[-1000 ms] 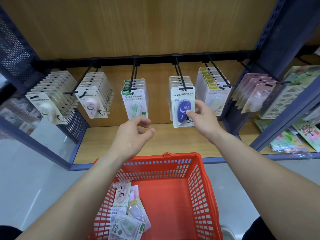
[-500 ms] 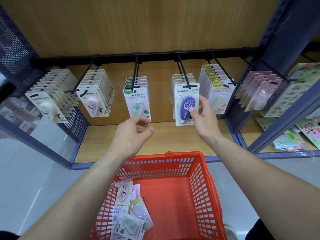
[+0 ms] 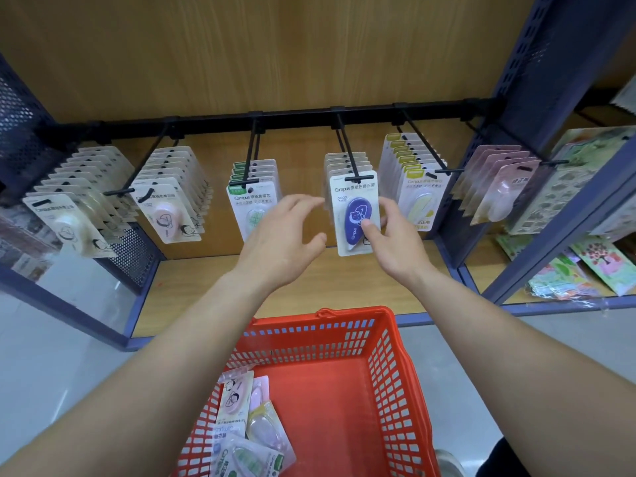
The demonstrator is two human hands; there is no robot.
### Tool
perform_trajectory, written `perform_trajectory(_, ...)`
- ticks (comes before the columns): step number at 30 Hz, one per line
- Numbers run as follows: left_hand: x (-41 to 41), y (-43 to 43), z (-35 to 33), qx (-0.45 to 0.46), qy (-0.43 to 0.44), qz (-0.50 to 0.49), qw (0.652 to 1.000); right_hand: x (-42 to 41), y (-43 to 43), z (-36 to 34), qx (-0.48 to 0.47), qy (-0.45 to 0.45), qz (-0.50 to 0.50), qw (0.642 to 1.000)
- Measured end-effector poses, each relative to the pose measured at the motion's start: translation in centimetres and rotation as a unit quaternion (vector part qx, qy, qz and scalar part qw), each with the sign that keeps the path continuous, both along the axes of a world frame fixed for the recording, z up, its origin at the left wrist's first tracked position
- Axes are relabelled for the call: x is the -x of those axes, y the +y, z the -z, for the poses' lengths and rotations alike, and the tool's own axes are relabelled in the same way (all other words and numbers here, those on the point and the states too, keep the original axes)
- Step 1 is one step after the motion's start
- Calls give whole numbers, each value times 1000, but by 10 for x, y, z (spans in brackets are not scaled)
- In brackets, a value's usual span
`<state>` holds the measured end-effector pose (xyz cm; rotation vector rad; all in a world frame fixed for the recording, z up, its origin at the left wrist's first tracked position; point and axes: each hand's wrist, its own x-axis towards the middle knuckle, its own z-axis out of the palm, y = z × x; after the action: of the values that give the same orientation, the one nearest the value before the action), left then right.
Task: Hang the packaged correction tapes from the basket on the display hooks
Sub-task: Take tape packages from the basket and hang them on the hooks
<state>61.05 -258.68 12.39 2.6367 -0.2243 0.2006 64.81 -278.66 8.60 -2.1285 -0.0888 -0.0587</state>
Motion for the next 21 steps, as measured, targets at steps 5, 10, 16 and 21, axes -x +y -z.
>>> perform_trajectory(5, -35, -17, 2, -155, -29, 33, 987, -5, -5, 7, 21, 2, -23, 999)
perform_trajectory(10, -53, -23, 7, -190, -19, 32, 981, -15, 1, 8, 51, 18, -38, 998)
perform_trajectory(16, -36, -21, -1, -140, 36, 11, 989, -23, 4, 10, 91, 98, 45, 990)
perform_trajectory(21, 43, 4, 28, -132, 93, 44, 986, 20, 6, 24, 304, 104, -37, 946)
